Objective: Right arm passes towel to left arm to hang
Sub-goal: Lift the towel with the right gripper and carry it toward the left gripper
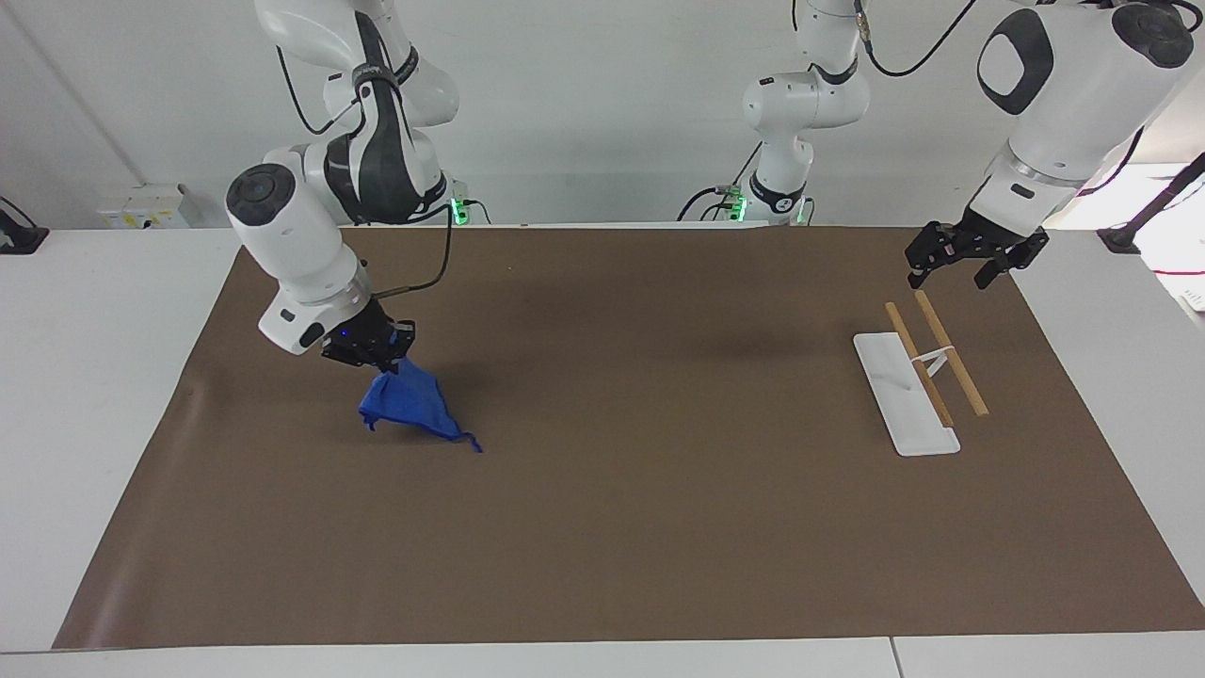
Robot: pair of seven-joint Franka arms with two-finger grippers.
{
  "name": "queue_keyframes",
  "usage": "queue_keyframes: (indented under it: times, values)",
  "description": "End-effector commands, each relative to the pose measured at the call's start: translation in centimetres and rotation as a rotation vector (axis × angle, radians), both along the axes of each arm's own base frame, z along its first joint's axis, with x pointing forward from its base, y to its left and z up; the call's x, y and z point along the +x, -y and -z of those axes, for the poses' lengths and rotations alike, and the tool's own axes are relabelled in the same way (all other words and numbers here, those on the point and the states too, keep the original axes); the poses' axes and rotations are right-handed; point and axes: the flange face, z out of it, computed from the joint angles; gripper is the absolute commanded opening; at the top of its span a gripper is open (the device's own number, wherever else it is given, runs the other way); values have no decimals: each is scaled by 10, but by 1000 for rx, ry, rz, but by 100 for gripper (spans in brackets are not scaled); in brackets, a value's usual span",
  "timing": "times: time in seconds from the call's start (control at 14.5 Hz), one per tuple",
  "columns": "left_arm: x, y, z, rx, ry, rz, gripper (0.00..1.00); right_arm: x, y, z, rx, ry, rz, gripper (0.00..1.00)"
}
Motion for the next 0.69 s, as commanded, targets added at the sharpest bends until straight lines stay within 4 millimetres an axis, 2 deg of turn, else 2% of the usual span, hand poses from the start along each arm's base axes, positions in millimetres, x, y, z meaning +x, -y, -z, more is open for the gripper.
queue_keyframes:
  times: [0.0, 0.14, 0.34, 0.62]
  values:
    - [-4, -4, -4, 20, -3, 4, 100, 20, -39, -29, 104, 1, 129, 0]
    - [-4, -4, -4, 20, -3, 4, 100, 27, -64, -35, 221, -11, 242, 0]
    - [-4, -4, -4, 20, -1, 4, 100, 29, -119, -37, 367, 11, 406, 0]
    - [-4, -4, -4, 20, -1, 4, 100, 19, -183, -53, 592, -54, 674, 0]
